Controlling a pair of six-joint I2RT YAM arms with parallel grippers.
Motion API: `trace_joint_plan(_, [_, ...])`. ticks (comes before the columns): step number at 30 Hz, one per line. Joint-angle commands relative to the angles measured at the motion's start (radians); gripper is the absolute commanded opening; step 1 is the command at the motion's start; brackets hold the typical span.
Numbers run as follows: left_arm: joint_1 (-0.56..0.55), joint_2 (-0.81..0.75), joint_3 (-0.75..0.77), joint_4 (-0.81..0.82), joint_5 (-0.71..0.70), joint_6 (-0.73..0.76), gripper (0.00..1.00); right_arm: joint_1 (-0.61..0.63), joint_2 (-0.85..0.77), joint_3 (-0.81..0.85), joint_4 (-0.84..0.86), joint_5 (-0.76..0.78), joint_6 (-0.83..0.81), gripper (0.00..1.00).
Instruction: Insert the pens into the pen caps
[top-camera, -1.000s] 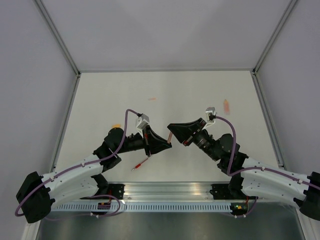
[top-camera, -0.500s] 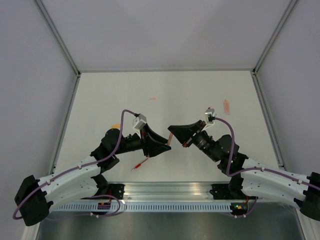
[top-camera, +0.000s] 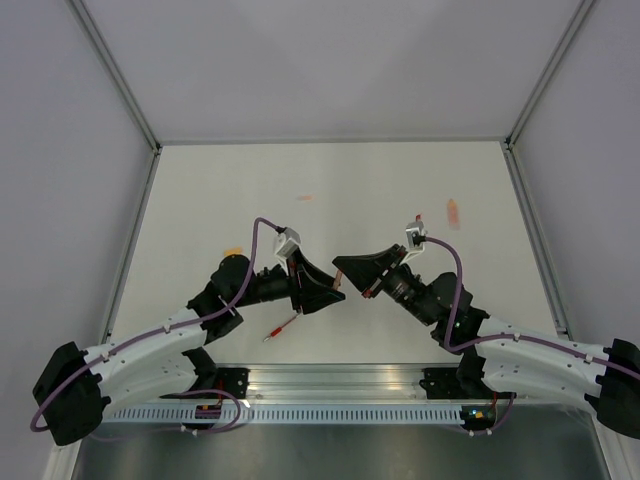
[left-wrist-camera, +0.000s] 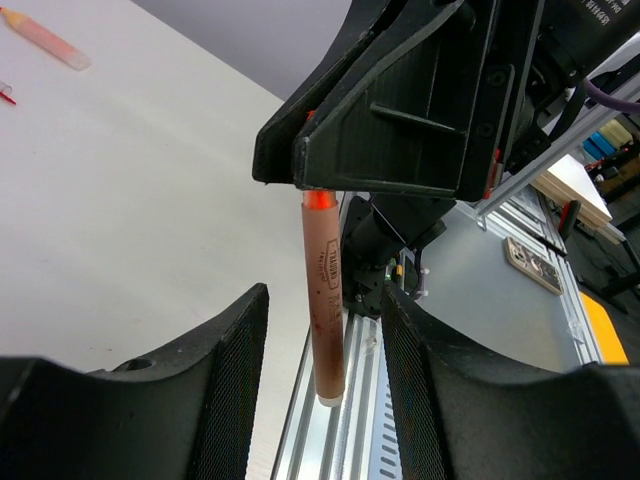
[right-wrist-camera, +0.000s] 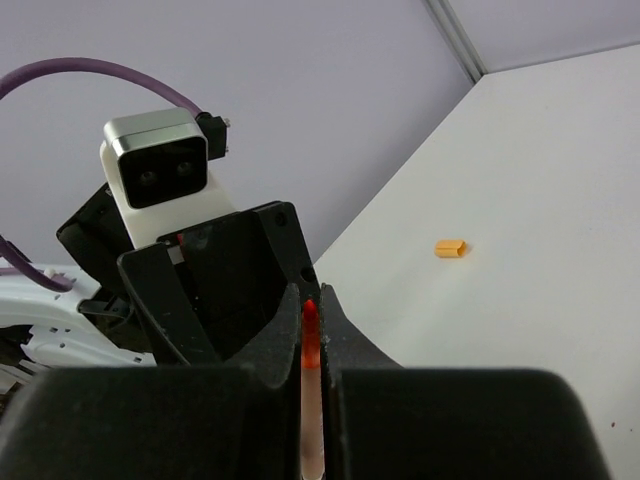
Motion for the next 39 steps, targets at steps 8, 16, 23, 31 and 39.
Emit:
trace_joint_plan(8, [-0.004, 0.028, 0.049, 0.011, 0.024, 0.007, 0.3, 0.0, -0.009, 0.034, 0.03, -0.013, 0.006, 0.0])
trace_joint_plan(16, [-0.004, 0.019, 0.046, 0.004, 0.003, 0.014, 0.02, 0.0, -0.032, 0.121, -0.18, 0.018, -0.077, 0.65])
trace_joint_plan(23, [-0.003, 0.007, 0.053, -0.076, -0.135, 0.023, 0.02, -0.002, -0.092, 0.301, -0.396, 0.22, -0.207, 0.87])
trace_joint_plan(31, [-0.004, -0.093, 0.046, -0.22, -0.457, 0.085, 0.02, -0.371, 0.297, 0.791, -0.959, 0.282, -0.192, 0.87])
trace_joint_plan(39, [-0.004, -0.2, -0.003, -0.205, -0.526, 0.102, 0.02, -0.756, 0.715, 1.132, -1.277, 0.101, -0.336, 0.83])
